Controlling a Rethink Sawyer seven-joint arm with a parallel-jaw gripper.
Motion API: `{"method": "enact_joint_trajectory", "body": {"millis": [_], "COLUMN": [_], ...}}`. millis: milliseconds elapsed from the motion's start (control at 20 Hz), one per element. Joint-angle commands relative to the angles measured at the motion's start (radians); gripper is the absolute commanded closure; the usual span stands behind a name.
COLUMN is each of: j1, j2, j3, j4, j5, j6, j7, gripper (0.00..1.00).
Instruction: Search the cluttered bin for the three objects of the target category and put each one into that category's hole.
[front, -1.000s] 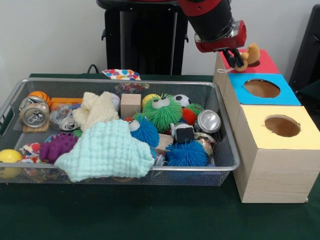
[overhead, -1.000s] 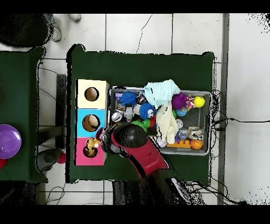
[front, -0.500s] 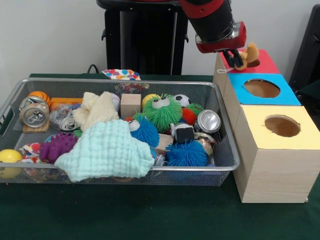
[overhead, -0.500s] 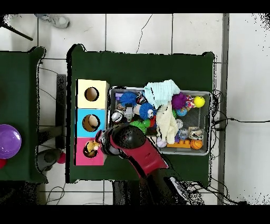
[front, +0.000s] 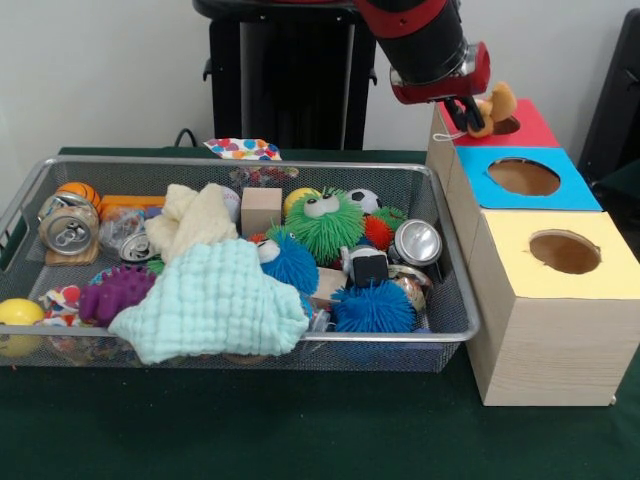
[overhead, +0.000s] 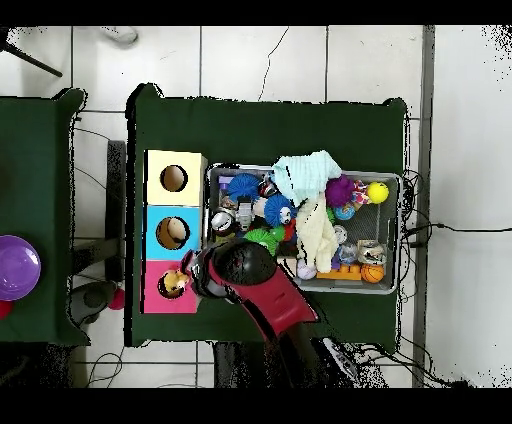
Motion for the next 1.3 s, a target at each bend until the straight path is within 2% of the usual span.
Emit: {"method": "enact_joint_trajectory", "body": {"millis": [50, 350, 550, 850, 1300], "j1": [-0.011, -0.006, 0.017, 0.002, 0.024], "j2": [0.011, 0.014, 0.019, 0.011, 0.025], "j3": [0.083, 0.072, 0.037, 0.114, 0.136], "j4": [0.063, 0.048, -0.002, 0.037, 0.018], "j5": [0.059, 0.048, 0.005, 0.130, 0.181], "j6": [-0.010, 0.011, 0.041, 0.009, -0.029], "j7": [0.175, 0.201, 0.262, 0.228, 0.225], "gripper": [1.00, 1.00, 1.00, 1.00, 1.00]}}
